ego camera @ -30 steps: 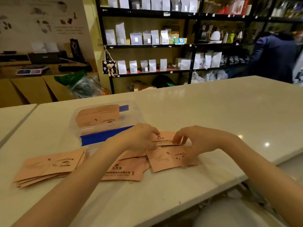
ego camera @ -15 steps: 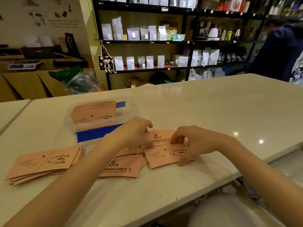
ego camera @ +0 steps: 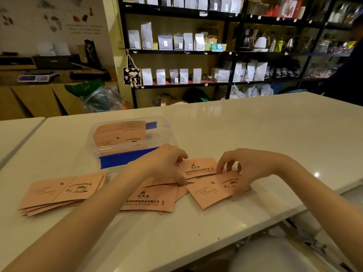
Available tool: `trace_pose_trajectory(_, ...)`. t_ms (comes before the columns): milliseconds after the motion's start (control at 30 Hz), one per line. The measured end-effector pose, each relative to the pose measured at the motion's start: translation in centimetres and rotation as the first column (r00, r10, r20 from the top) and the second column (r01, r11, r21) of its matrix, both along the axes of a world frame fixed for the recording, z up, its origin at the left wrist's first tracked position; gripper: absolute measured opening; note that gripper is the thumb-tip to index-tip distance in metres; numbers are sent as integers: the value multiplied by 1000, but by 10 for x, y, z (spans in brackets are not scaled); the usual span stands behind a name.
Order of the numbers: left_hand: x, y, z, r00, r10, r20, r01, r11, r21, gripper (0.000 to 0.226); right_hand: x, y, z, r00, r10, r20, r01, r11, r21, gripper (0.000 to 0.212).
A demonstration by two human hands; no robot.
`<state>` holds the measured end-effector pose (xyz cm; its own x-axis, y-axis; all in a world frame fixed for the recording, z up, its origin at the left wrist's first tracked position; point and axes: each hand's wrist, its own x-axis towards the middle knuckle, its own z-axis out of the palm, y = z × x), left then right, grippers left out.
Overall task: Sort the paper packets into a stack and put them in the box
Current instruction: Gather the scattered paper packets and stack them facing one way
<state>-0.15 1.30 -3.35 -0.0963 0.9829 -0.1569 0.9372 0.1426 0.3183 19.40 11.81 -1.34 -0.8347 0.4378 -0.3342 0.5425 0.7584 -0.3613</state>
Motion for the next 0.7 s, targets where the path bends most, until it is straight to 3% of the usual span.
trace_pose_trajectory(133,2,-7,3,1000,-8,9,7,997,71,78,5,6,10,998,-10,-55,10,1000,3,53)
trace_pose_trajectory(400,-15,-51,34,1000,-12,-2,12,935,354,79,-15,-5,33,960,7,-279,0,1000,27,54)
trace_pose_trajectory(500,-37,-79,38,998,57,35,-66,917,393,79,-41,-21,37,933,61,-356,-52,998,34,53)
trace_pose_trajectory(700,-82,-141,36,943,228,244,-315,847,428,80,-109,-61,36,828,173,-534,-179,983,41,50)
